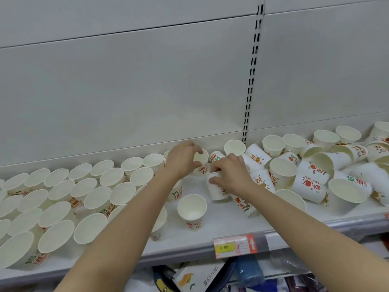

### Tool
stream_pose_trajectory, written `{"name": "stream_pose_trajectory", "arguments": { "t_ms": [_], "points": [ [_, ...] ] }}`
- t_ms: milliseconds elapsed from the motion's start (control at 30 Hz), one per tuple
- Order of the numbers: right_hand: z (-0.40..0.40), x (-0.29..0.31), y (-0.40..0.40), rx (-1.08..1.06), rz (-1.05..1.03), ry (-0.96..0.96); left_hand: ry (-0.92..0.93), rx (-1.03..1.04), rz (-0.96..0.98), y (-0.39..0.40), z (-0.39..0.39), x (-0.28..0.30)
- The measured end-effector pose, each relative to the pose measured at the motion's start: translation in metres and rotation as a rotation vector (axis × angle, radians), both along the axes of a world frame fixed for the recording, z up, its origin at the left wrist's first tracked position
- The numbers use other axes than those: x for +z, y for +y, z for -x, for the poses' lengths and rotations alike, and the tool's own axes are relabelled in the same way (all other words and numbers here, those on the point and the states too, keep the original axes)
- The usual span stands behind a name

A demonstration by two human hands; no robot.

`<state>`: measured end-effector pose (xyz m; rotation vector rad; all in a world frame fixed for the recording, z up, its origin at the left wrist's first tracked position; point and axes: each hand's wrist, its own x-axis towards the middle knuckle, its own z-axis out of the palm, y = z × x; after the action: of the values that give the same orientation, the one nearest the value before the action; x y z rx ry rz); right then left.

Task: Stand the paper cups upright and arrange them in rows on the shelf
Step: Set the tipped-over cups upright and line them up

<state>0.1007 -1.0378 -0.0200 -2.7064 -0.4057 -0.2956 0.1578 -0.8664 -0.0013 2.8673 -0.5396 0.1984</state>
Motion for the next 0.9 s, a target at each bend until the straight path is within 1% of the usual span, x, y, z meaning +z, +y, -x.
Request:
{"name": "stream_pose_trajectory", "arguments": {
  "t_ms": [33,67,100,167,200,233,300,367,400,467,533,600,633,667,767,833,900],
  "points": [
    [0.001,0.000,0.001,0.002,-0.093,0.000,0.029,-0.043,0.112,0.000,0.008,0.001],
    [0.004,-0.001,0.001,0.006,-0.170,0.010,0.107,-0.105,0.222,0.000,0.015,0.003],
    [0.006,-0.002,0.001,0.014,-0.217,0.030,0.224,-0.169,0.292,0.000,0.023,0.006],
    [0.009,-0.006,0.001,0.047,-0.232,0.059,0.409,-0.256,0.298,0.002,0.035,0.010],
    [0.010,-0.008,0.001,0.068,-0.227,0.056,0.434,-0.267,0.274,0.004,0.037,0.010],
    [0.011,-0.011,-0.001,0.091,-0.237,0.042,0.413,-0.259,0.249,0.006,0.037,0.009],
    [0.012,-0.013,-0.006,0.121,-0.312,-0.012,0.310,-0.216,0.164,0.010,0.039,0.009],
    [0.010,-0.011,-0.016,0.083,-0.370,-0.108,0.216,-0.183,0.024,0.015,0.044,0.010],
    [0.006,-0.009,-0.023,0.033,-0.361,-0.151,0.180,-0.179,-0.054,0.018,0.047,0.011],
    [-0.006,-0.004,-0.038,-0.091,-0.282,-0.150,0.144,-0.170,-0.179,0.024,0.051,0.011],
    [-0.017,0.000,-0.051,-0.167,-0.202,-0.103,0.152,-0.156,-0.205,0.028,0.053,0.013],
    [-0.026,0.001,-0.058,-0.193,-0.106,-0.101,0.166,-0.135,-0.090,0.024,0.051,0.018],
    [-0.031,0.000,-0.061,-0.204,-0.047,-0.106,0.136,-0.132,-0.039,0.018,0.048,0.022],
    [-0.035,0.000,-0.064,-0.214,-0.001,-0.107,0.078,-0.140,-0.029,0.009,0.042,0.026],
    [-0.046,0.000,-0.073,-0.193,0.118,-0.113,-0.081,-0.194,-0.138,-0.029,0.022,0.030],
    [-0.052,-0.001,-0.075,-0.124,0.188,-0.119,-0.062,-0.185,-0.223,-0.055,0.009,0.027],
    [-0.055,-0.002,-0.073,-0.092,0.202,-0.108,-0.021,-0.144,-0.345,-0.074,-0.001,0.018]
  ]
}}
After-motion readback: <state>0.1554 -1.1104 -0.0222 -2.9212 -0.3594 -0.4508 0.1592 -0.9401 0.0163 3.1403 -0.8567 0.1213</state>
